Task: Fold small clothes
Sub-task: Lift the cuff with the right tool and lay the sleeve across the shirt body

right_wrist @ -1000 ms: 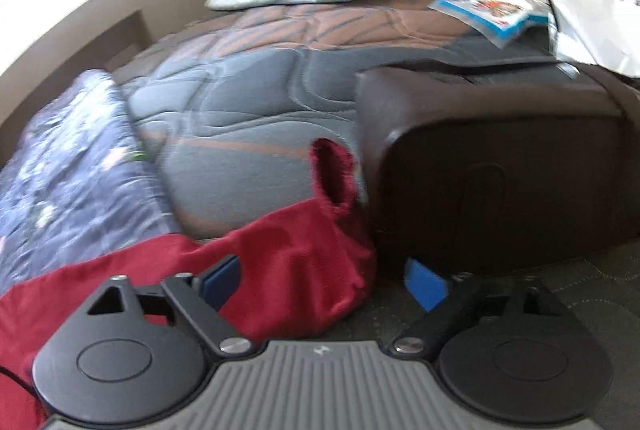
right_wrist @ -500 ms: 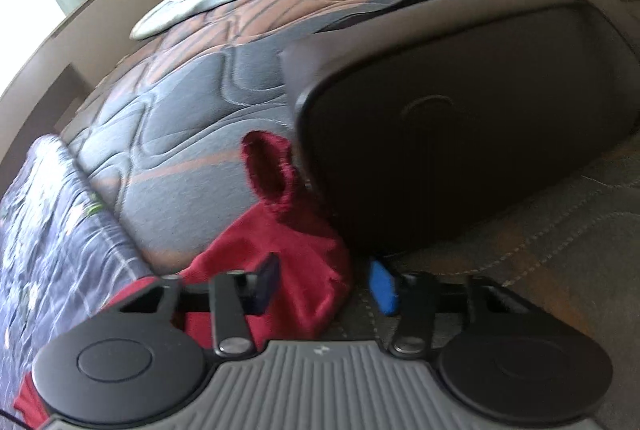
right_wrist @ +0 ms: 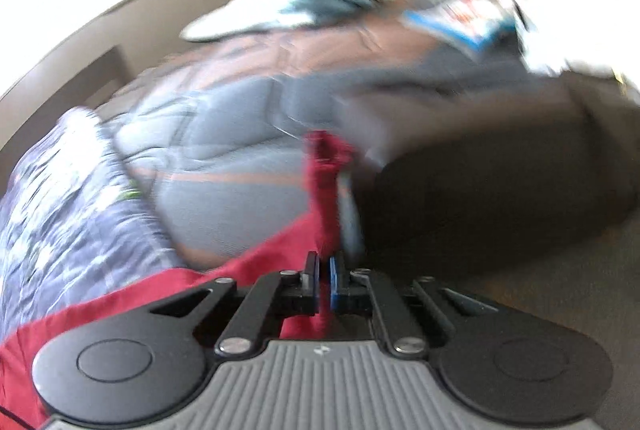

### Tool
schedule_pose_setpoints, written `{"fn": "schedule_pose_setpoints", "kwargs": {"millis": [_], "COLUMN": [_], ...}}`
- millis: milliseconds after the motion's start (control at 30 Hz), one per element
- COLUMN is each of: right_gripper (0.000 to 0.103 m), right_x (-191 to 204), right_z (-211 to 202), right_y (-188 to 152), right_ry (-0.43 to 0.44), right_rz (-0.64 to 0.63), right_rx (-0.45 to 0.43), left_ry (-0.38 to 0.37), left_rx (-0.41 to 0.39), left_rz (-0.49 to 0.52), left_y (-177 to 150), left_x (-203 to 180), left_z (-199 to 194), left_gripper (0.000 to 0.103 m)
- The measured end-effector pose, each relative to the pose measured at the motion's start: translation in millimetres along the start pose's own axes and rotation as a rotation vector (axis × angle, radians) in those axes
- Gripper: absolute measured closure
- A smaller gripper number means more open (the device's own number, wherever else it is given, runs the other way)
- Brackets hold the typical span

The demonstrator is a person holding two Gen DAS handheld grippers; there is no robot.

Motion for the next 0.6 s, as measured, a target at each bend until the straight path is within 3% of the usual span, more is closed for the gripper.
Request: {"fn": "schedule_pose_setpoints", "kwargs": {"millis": [200, 333, 500, 600], "right_gripper": [0.098, 0.098, 0.098, 0.098], "right_x": [96, 187, 308, 366], "right_z": [-33, -60, -105, -127], "right_y": [14, 10, -29, -79], "right_ry": [0.122, 0.259, 0.482, 0.599], "right_rz": [-0.285, -0.434, -0.61, -0.712], "right_rx": [-0.083, -0.128, -0.162, -0.134], "left_ry": [-0.021, -0.005, 0.021, 0.036], "left_rx": [-0.015, -0.054, -0.085, -0.099], "left_rz": [0.015, 0.011, -0.033, -0.069], "left_y": [15, 30, 47, 53], "left_x": [31, 72, 130, 161], "left_z": [-6, -13, -20, -25], "left_gripper": [0.001, 0.001, 0.001, 0.001]}}
Point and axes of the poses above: each gripper's, at about its wrist camera, not at the fingertips, and z roughly the way its jaws point, x to its left, y to its top, the point moved 10 cm from there along z, roughly the way its jaws point, and after that the axes turned 2 degrees about y, right-handed, at the moved point
